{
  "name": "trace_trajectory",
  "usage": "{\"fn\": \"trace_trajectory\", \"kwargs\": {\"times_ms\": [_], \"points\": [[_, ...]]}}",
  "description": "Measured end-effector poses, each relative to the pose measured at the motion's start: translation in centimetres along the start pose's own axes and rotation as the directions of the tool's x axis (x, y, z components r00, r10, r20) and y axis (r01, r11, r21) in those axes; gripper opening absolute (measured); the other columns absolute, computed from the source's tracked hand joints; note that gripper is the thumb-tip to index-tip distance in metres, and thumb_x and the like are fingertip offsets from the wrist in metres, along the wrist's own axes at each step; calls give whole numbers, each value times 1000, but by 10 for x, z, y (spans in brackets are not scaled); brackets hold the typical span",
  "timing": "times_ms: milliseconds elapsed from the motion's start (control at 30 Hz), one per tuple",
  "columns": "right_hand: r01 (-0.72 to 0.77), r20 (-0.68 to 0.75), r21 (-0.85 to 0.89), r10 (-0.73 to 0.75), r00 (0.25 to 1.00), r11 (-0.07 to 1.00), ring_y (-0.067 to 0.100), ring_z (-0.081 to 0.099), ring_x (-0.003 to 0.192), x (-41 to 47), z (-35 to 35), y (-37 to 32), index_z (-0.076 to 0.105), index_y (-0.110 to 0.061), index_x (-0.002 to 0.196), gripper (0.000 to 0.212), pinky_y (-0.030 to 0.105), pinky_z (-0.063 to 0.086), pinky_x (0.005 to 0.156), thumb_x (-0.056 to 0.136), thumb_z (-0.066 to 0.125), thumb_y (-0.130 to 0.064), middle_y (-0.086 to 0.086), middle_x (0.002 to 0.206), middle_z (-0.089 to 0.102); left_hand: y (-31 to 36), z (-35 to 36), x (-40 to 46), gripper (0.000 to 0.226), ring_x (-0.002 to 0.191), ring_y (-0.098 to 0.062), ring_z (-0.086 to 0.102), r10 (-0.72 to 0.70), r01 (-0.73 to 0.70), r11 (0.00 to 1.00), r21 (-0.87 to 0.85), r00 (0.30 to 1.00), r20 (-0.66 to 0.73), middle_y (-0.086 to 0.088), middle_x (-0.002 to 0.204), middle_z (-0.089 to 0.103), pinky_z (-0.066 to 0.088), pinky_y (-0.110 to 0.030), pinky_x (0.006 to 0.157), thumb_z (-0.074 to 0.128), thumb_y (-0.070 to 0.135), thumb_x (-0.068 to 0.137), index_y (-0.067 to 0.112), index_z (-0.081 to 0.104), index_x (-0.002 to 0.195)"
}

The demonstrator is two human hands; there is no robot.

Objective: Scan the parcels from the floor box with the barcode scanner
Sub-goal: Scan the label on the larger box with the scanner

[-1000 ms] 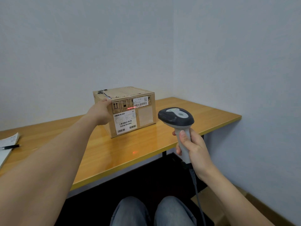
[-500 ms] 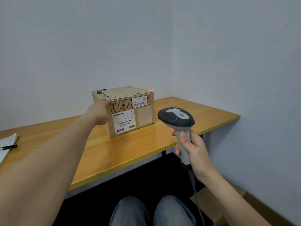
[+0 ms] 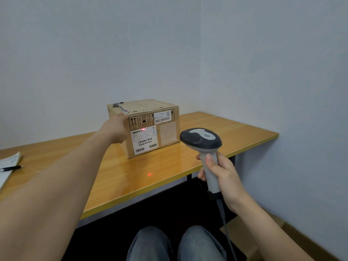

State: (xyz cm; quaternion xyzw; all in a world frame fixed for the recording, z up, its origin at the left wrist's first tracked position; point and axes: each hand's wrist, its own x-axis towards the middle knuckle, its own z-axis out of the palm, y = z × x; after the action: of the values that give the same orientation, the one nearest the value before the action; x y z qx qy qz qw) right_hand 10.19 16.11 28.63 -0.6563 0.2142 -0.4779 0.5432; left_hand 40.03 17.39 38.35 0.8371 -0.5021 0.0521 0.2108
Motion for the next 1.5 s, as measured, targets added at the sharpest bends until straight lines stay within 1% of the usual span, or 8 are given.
{"fn": "trace_trajectory", "kwargs": {"times_ms": [67,133,267,367,733,1167,1333,1500], "points": [[-49,53,-30,51,997,998,4,63,71,-1,2,0,61,-20,109,16,20,52,66,101,47,-20,0,97,65,-1,0,0,79,125,-34,45,6,-6,1000,-1,1000,2,1,157,22,54,-39,83,46,-17,80,13,26,151],[-100,99,-50,105,990,994,-1,62,68,-2,7,1,59,-23,108,17,18,50,64,101,44,-19,1,94,64,-1,-1,0,79,124,-34,47,5,-5,1000,-3,1000,6,2,158,21,54,-39,81,45,-16,80,14,26,151],[-179,133,8,177,975,984,4,58,61,-3,22,-1,60,-16,103,20,21,47,61,98,48,-31,8,84,58,-2,0,1,81,124,-34,47,0,0,1000,-17,1000,8,3,158,21,54,-39,81,47,-17,79,14,26,151],[-215,117,26,210,971,976,6,58,61,-2,31,-4,60,-11,103,43,22,48,60,85,51,-49,6,81,58,-4,-1,1,81,123,-35,47,11,-11,1000,-28,1000,9,3,158,22,55,-41,82,47,-18,78,13,27,150],[-180,64,-67,185,981,981,10,54,62,-4,34,-6,59,-17,94,28,23,47,60,97,44,-41,8,75,55,-3,-1,-1,81,111,-35,55,6,-6,999,-48,1000,18,6,157,20,52,-35,66,44,-19,78,14,27,150],[-181,61,-82,186,981,980,9,55,63,-8,31,-7,58,-11,101,34,21,47,61,96,45,-42,9,75,57,-2,-1,-1,81,107,-36,57,1,0,999,-33,1000,19,5,158,19,51,-35,62,44,-19,78,15,27,151],[-183,59,-87,189,980,979,9,55,63,-8,29,-7,58,-12,101,33,21,47,61,97,45,-41,8,76,57,-1,0,2,83,100,-32,56,-10,11,1000,-25,1000,22,6,158,19,43,-26,48,46,-20,79,16,25,151],[-173,54,-88,178,983,981,9,55,63,-8,28,-7,58,-12,101,31,22,47,63,97,45,-40,9,77,57,-1,-1,3,84,116,-35,52,-3,2,999,36,1000,21,3,158,20,55,-38,73,48,-20,78,14,25,151]]}}
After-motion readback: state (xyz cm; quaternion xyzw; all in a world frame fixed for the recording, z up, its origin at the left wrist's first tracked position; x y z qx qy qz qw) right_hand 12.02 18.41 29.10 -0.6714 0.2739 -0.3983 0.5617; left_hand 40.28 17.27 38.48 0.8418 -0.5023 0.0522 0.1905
